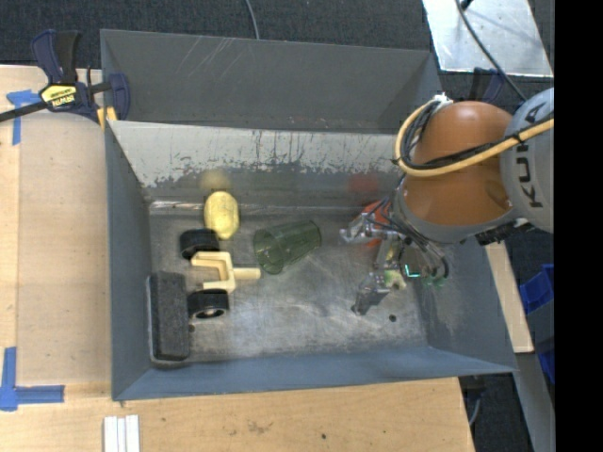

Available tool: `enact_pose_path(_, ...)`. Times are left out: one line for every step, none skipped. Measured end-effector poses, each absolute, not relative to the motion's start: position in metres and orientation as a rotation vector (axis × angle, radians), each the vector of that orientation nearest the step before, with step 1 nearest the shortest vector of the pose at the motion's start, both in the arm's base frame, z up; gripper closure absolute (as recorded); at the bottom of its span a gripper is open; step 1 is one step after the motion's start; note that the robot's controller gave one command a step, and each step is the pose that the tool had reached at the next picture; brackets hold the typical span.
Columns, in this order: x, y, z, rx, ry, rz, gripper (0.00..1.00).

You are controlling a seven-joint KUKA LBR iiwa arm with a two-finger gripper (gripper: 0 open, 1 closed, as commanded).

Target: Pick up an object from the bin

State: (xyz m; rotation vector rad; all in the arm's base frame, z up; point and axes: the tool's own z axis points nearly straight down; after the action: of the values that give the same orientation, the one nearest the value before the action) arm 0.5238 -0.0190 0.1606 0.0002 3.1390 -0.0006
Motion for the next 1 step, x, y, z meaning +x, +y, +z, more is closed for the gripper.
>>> enact_pose_path(0.5224, -0.0567, 0.1464, -0.106, 3.136, 0.002, 0.0)
